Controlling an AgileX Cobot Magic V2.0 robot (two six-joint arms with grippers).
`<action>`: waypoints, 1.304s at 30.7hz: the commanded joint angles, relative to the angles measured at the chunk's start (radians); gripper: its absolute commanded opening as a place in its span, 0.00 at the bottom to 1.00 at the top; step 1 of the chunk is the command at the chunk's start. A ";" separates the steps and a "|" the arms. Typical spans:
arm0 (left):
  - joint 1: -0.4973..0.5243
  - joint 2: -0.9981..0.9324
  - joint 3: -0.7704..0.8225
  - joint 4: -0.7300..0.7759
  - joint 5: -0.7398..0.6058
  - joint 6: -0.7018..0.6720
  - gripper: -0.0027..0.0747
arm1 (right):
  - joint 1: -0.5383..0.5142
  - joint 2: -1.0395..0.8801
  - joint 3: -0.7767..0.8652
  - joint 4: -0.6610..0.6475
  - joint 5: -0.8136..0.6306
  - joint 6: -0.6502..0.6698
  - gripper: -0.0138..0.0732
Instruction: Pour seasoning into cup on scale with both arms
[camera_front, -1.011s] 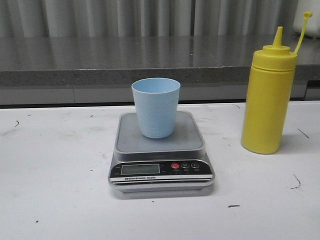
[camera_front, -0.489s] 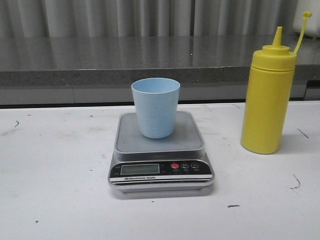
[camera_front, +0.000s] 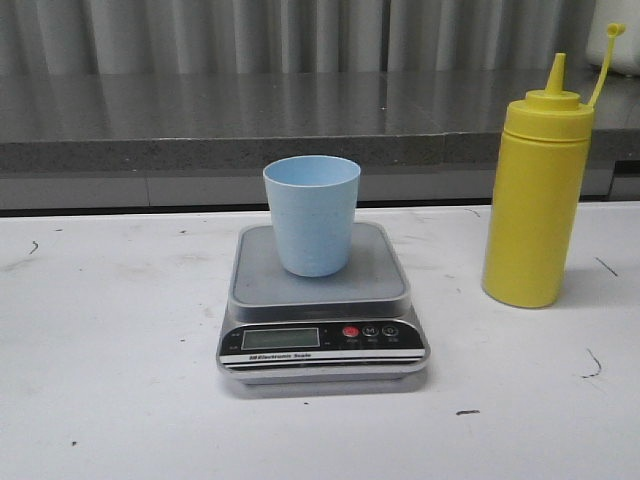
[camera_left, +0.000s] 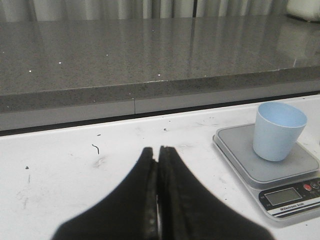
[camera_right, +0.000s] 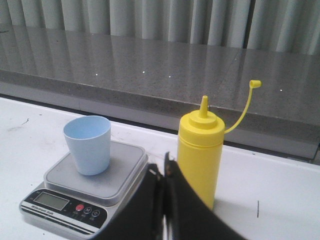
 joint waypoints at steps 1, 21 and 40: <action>0.002 0.012 -0.027 -0.011 -0.077 -0.010 0.01 | -0.007 0.009 -0.029 -0.007 -0.075 -0.009 0.03; 0.002 0.012 -0.027 -0.011 -0.077 -0.010 0.01 | -0.007 0.009 -0.029 -0.007 -0.075 -0.009 0.03; 0.004 -0.037 0.077 -0.007 -0.160 -0.010 0.01 | -0.007 0.009 -0.029 -0.007 -0.074 -0.009 0.03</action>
